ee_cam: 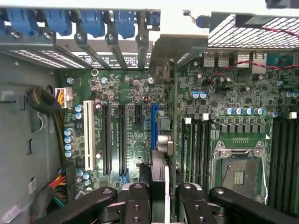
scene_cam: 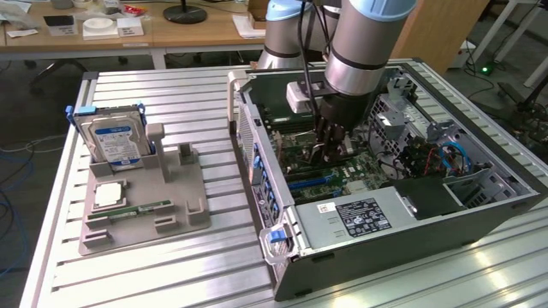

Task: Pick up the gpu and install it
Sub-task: 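Insert the gpu into the slot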

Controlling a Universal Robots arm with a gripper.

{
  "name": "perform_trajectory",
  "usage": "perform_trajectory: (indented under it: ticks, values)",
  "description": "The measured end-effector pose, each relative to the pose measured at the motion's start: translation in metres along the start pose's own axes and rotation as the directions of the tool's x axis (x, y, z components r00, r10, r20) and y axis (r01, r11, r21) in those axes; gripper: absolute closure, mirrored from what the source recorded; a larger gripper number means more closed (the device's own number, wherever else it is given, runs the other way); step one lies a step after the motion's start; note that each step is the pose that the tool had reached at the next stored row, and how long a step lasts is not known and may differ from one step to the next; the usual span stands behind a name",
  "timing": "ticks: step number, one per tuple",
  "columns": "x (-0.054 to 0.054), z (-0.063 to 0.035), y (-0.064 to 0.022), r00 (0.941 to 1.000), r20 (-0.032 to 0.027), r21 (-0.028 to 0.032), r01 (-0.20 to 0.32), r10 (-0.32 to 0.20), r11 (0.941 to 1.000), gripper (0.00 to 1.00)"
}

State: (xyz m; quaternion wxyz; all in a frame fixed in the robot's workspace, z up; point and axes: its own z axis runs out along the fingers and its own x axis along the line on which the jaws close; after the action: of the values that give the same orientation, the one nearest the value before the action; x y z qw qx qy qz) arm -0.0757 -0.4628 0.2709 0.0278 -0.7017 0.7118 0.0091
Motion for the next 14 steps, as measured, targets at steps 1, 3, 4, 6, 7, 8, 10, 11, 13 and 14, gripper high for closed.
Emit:
perform_trajectory:
  ticks: [1,3,4,6,7,8,10,11,13,14]
  values:
    - [0.0,0.0017,0.0001,1.0,-0.0001,0.0,0.0,0.0,1.0,0.73]
    - [0.001,0.0054,0.0002,1.0,0.0,0.0,0.0,0.0,1.0,0.73]
    - [0.001,0.0072,0.0002,1.0,0.0,-0.0001,0.0,0.0,1.0,0.73]
    - [0.001,0.0108,0.0003,1.0,-0.0001,-0.0001,0.0,0.0,1.0,0.73]
    - [0.001,0.0127,0.0003,1.0,0.0,0.0,0.0,0.0,1.0,0.73]
    - [0.001,0.0143,0.0004,1.0,0.0001,0.0,0.0,0.0,1.0,0.73]
    - [0.002,0.0156,0.0005,1.0,-0.0001,-0.0006,0.0,0.0,1.0,0.73]
    - [0.002,0.0157,0.0006,1.0,-0.0003,-0.0013,0.0,0.0,1.0,0.73]
    - [0.002,0.0159,0.0006,1.0,-0.0001,-0.002,0.0,0.0,1.0,0.73]
    - [0.002,0.0161,0.0007,1.0,0.0,-0.0026,0.0,0.0,1.0,0.73]
